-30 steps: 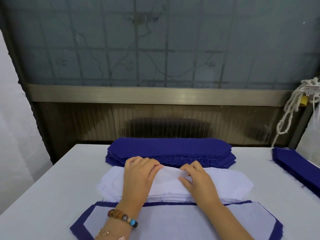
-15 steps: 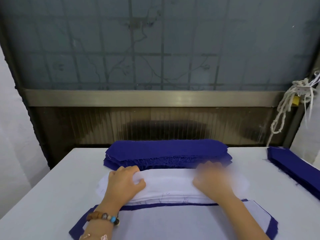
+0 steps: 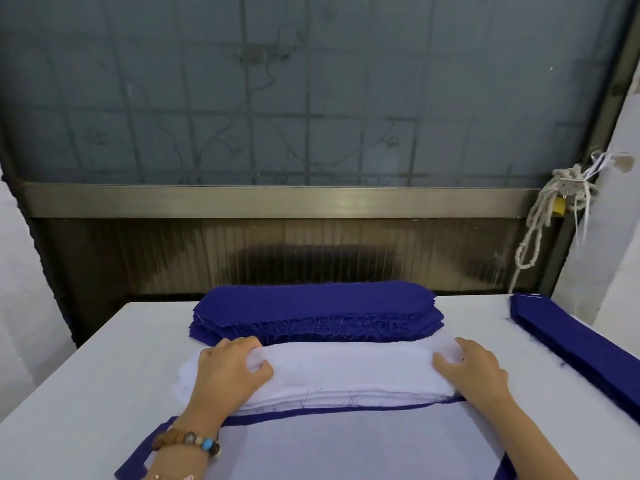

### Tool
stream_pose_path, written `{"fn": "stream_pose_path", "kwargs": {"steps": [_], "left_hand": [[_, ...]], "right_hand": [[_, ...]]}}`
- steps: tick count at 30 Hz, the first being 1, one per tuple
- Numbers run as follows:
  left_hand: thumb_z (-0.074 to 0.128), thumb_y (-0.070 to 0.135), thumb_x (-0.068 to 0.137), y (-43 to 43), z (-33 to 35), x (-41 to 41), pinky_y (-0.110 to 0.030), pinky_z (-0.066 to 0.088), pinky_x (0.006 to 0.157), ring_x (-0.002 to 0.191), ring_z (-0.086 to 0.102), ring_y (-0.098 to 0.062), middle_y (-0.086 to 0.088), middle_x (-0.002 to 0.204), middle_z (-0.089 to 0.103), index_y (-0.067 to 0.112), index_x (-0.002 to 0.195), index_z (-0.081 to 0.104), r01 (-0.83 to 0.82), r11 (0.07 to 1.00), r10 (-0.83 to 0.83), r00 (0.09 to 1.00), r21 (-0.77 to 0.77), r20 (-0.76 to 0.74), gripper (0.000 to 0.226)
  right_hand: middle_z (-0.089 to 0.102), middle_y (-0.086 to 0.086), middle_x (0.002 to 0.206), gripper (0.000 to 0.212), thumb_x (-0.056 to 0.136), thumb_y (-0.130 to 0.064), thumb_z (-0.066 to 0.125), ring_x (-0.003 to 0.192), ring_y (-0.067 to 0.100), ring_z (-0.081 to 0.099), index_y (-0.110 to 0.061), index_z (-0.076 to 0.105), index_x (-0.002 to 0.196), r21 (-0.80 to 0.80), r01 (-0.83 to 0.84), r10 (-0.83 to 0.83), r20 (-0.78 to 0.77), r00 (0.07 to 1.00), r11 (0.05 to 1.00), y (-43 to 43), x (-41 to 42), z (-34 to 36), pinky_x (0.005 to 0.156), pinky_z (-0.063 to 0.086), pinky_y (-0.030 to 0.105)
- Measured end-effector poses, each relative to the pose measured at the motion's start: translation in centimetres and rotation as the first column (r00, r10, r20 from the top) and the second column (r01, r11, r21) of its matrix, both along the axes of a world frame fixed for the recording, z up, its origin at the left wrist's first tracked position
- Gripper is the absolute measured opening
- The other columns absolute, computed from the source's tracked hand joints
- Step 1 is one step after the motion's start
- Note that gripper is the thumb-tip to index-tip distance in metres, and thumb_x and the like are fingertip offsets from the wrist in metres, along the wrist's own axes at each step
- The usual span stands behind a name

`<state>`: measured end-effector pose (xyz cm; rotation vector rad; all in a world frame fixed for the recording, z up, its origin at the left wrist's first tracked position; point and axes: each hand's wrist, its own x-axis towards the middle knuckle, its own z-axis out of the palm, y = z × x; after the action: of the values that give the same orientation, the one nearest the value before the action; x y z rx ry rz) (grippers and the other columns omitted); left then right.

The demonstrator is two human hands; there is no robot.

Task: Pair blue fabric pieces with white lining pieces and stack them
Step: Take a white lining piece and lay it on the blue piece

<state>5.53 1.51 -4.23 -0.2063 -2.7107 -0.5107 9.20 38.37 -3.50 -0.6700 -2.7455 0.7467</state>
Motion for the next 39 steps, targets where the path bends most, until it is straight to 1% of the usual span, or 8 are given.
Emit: {"fn": "stream_pose_path", "kwargs": {"steps": [6,12,14,17,24,30,33,39], "left_hand": [[0.059,0.045,0.086,-2.3,1.0,0.1,-0.031,0.038,0.080,0.081,0.051,-0.005,0.016,0.080,0.059,0.035,0.082,0.052,-0.035,0.998,0.031,0.998,0.061,0.053,0.013],[0.066,0.015,0.088,-4.3,0.8,0.1,-0.034,0.051,0.072,0.080,0.059,-0.014,0.008,0.080,0.064,0.027,0.081,0.060,-0.072,0.879,0.056,0.997,0.472,0.048,0.015],[0.067,0.018,0.089,-4.3,1.1,-0.1,-0.023,0.046,0.069,0.082,0.058,-0.012,0.010,0.084,0.063,0.029,0.083,0.060,-0.054,0.817,0.074,0.997,0.574,-0.012,0.014],[0.067,0.030,0.089,-4.1,1.5,-0.3,-0.029,0.047,0.077,0.087,0.058,-0.014,0.008,0.094,0.062,0.027,0.097,0.060,-0.043,0.751,0.102,0.993,0.659,-0.052,0.011],[0.055,0.027,0.097,-4.3,0.4,-0.2,-0.029,0.041,0.080,0.089,0.058,-0.018,-0.001,0.096,0.065,0.021,0.101,0.063,-0.124,0.898,0.087,0.991,0.422,0.106,0.011],[0.053,0.019,0.098,-4.3,0.8,0.1,-0.036,0.046,0.087,0.093,0.060,-0.023,-0.006,0.098,0.067,0.011,0.100,0.069,-0.126,0.856,0.120,0.992,0.502,0.044,0.018],[0.060,0.017,0.094,-3.7,1.6,0.6,-0.031,0.041,0.080,0.086,0.057,-0.019,-0.001,0.088,0.065,0.017,0.089,0.069,-0.130,0.799,0.174,0.985,0.587,-0.019,0.010],[0.065,0.020,0.091,-3.6,3.7,1.5,-0.034,0.041,0.080,0.085,0.055,-0.020,-0.001,0.087,0.061,0.022,0.086,0.065,-0.123,0.754,0.216,0.974,0.645,-0.067,0.006]], "right_hand": [[0.057,0.002,0.133,0.050,0.090,-0.043,0.060,0.121,0.027,0.048,-0.017,0.054,0.133,-0.016,0.022,-0.023,-0.071,0.997,1.000,0.0,0.3,-0.3,0.097,0.035,0.039],[0.064,0.002,0.115,0.035,0.090,-0.040,0.058,0.106,0.026,0.053,-0.018,0.060,0.117,0.004,0.022,-0.021,-0.091,0.996,1.000,0.1,0.4,-0.4,0.087,0.038,0.036],[0.065,0.003,0.108,0.030,0.090,-0.039,0.058,0.100,0.026,0.053,-0.016,0.061,0.109,0.003,0.016,-0.015,-0.101,0.995,1.000,0.2,0.4,-0.4,0.084,0.040,0.036],[0.064,0.005,0.111,0.033,0.090,-0.037,0.059,0.100,0.027,0.054,-0.015,0.060,0.114,0.001,0.011,-0.011,-0.115,0.993,1.000,0.2,0.3,-0.6,0.086,0.041,0.037],[0.067,0.010,0.107,0.034,0.093,-0.030,0.057,0.095,0.029,0.057,-0.009,0.059,0.120,0.082,0.003,0.013,-0.186,0.982,0.997,0.2,0.1,-1.1,0.080,0.040,0.038],[0.056,0.001,0.078,0.028,0.098,-0.027,0.049,0.078,0.019,0.049,-0.017,0.057,0.123,0.115,0.004,0.026,-0.256,0.966,0.993,0.5,-0.2,-1.1,0.079,0.039,0.034],[0.052,-0.003,0.072,0.026,0.096,-0.024,0.055,0.067,0.012,0.048,-0.014,0.058,0.121,-0.018,-0.014,0.007,-0.351,0.936,1.000,0.7,0.0,-0.9,0.074,0.039,0.031],[0.056,-0.002,0.088,0.031,0.096,-0.023,0.057,0.078,0.016,0.052,-0.009,0.056,0.123,-0.152,-0.019,-0.042,-0.386,0.921,0.988,0.9,0.7,0.8,0.076,0.038,0.028]]}}
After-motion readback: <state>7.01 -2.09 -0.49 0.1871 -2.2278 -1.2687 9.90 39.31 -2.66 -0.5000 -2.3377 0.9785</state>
